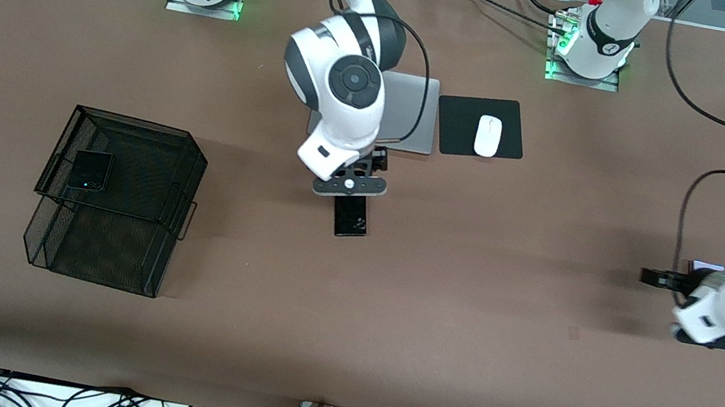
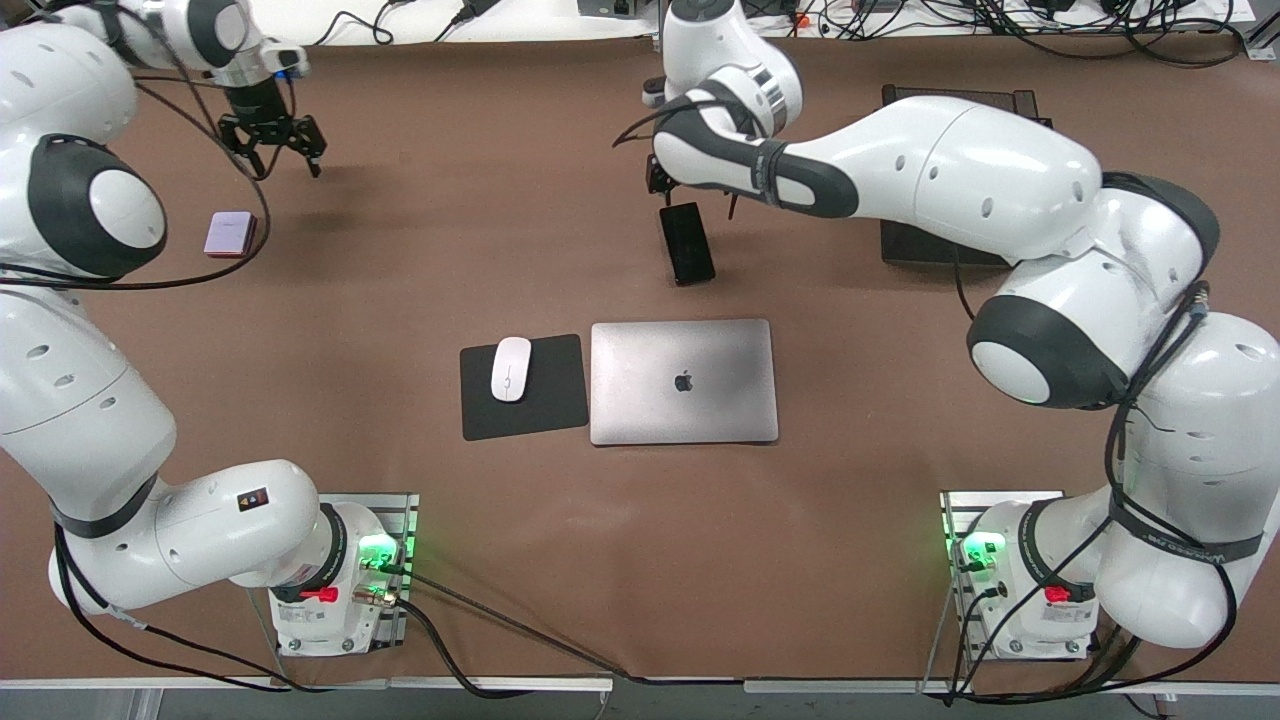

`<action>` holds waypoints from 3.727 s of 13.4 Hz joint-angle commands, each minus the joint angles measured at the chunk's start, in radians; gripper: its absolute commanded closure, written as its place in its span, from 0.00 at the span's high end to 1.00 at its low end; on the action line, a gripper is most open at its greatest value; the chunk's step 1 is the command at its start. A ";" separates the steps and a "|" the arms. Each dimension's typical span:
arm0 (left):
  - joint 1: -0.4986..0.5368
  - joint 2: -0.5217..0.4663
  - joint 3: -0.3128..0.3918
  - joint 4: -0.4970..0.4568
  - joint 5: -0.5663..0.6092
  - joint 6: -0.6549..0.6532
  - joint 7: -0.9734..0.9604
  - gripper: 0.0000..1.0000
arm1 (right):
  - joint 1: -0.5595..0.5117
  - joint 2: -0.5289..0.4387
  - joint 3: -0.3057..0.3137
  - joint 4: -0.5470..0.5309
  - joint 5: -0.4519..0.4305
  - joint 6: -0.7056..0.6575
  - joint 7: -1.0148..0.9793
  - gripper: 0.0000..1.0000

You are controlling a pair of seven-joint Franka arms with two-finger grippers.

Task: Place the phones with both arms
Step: 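Release the flip phone into the basket, reach the right gripper to the black phone, then grasp the black phone with the right gripper while the left gripper grasps the white phone, then carry the black phone to the basket while the left gripper moves the white phone, then release the black phone in the basket while the left gripper sets down the white phone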

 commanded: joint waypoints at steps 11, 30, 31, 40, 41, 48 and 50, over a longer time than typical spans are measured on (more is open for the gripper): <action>0.317 0.004 -0.018 -0.303 0.048 0.604 0.277 1.00 | -0.012 0.129 0.044 -0.197 0.010 0.428 -0.034 1.00; 0.207 -0.008 -0.196 -0.079 0.048 0.054 0.227 0.15 | -0.050 -0.248 -0.134 -0.176 0.010 -0.136 -0.006 0.00; 0.150 -0.003 -0.196 -0.049 0.047 0.013 0.225 0.15 | -0.050 -0.286 -0.184 -0.218 0.010 -0.164 -0.018 0.00; -0.333 0.087 -0.197 -0.028 -0.289 0.174 -0.228 0.13 | -0.080 -0.405 -0.508 -0.598 0.026 0.029 -0.354 0.00; -0.393 0.105 -0.197 -0.028 -0.307 0.243 -0.288 0.13 | -0.084 -0.384 -0.508 -0.603 0.041 0.057 -0.356 0.00; -0.728 0.267 -0.191 -0.028 -0.332 0.799 -0.730 0.16 | -0.108 -0.301 -0.508 -0.571 0.155 0.065 -0.437 1.00; -0.731 0.265 -0.191 -0.028 -0.332 0.799 -0.746 0.21 | -0.111 -0.313 -0.513 -0.537 0.152 0.017 -0.459 1.00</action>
